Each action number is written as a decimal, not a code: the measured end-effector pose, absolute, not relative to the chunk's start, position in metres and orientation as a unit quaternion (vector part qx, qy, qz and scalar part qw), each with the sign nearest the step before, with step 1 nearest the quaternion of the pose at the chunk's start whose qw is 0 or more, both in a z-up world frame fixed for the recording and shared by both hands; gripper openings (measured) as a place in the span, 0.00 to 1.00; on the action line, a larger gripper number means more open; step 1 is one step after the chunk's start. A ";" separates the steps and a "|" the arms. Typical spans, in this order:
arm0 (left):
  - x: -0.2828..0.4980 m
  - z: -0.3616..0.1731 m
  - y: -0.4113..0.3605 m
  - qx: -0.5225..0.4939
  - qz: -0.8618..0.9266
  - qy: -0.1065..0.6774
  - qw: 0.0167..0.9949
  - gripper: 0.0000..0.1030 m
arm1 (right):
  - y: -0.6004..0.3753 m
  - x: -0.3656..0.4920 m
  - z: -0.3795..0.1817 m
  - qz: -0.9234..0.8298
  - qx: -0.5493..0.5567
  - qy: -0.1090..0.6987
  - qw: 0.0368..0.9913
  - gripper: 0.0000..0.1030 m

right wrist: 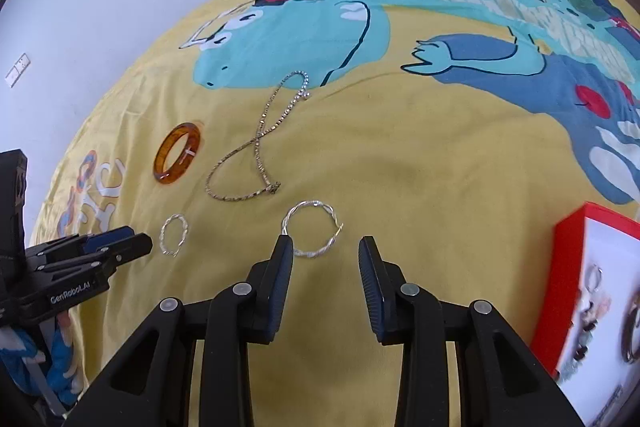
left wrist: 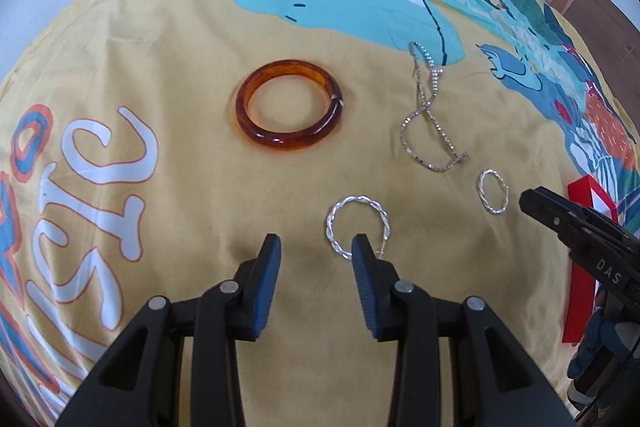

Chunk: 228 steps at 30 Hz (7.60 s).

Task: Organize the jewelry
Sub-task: 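Grasp a twisted silver hoop with the left tool while the right tool grasps another hoop, then carry both twisted hoops over the red box and lower them, then open the left tool to drop its hoop while the right tool releases its hoop, then move both open tools away from the box toward the amber bangle and chain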

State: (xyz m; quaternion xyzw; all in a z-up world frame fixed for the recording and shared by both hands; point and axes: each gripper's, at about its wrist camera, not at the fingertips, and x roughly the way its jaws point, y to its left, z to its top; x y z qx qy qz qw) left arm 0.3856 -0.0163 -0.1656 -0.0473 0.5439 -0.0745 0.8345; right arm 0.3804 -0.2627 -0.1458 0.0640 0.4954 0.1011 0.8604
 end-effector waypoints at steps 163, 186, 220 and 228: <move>0.286 -0.155 -0.343 0.081 -0.265 0.530 0.802 0.20 | -0.505 0.225 -0.162 -0.076 0.083 0.497 0.861 0.27; 0.276 -0.115 -0.325 0.060 -0.278 0.507 0.814 0.26 | -0.501 0.209 -0.136 -0.082 0.140 0.474 0.865 0.53; 0.263 -0.096 -0.272 0.083 -0.214 0.514 0.827 0.42 | -0.468 0.202 -0.118 -0.067 0.157 0.478 0.862 0.87; 0.263 -0.095 -0.249 0.079 -0.197 0.518 0.829 0.44 | -0.458 0.199 -0.108 -0.064 0.146 0.467 0.870 0.82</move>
